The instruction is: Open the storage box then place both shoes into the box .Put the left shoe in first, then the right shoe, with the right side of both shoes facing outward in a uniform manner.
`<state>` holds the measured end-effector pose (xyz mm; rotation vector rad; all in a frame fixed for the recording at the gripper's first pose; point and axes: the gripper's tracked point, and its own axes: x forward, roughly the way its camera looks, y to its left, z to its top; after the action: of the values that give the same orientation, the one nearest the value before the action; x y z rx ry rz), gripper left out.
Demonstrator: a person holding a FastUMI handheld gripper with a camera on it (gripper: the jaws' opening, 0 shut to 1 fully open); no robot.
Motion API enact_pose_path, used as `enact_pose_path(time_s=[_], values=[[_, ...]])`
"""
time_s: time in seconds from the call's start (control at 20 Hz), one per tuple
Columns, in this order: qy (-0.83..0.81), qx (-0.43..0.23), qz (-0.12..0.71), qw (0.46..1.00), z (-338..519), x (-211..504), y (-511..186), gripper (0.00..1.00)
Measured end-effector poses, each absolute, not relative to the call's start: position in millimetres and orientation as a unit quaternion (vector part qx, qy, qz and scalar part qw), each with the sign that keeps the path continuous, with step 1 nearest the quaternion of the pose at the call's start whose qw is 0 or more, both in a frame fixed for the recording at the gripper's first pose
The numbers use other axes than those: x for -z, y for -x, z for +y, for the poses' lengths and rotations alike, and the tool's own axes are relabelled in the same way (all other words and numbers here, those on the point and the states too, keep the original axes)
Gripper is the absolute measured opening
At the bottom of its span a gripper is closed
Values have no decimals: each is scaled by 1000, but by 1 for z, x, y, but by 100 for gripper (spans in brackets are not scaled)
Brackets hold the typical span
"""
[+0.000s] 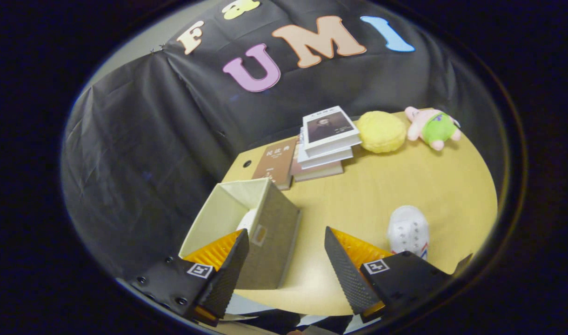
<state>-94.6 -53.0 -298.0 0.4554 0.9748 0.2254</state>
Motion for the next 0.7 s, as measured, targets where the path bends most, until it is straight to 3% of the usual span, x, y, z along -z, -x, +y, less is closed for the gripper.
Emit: enact_pose_path(time_s=[0.7], values=[[-176, -18, 496, 850, -182, 357, 134, 100]])
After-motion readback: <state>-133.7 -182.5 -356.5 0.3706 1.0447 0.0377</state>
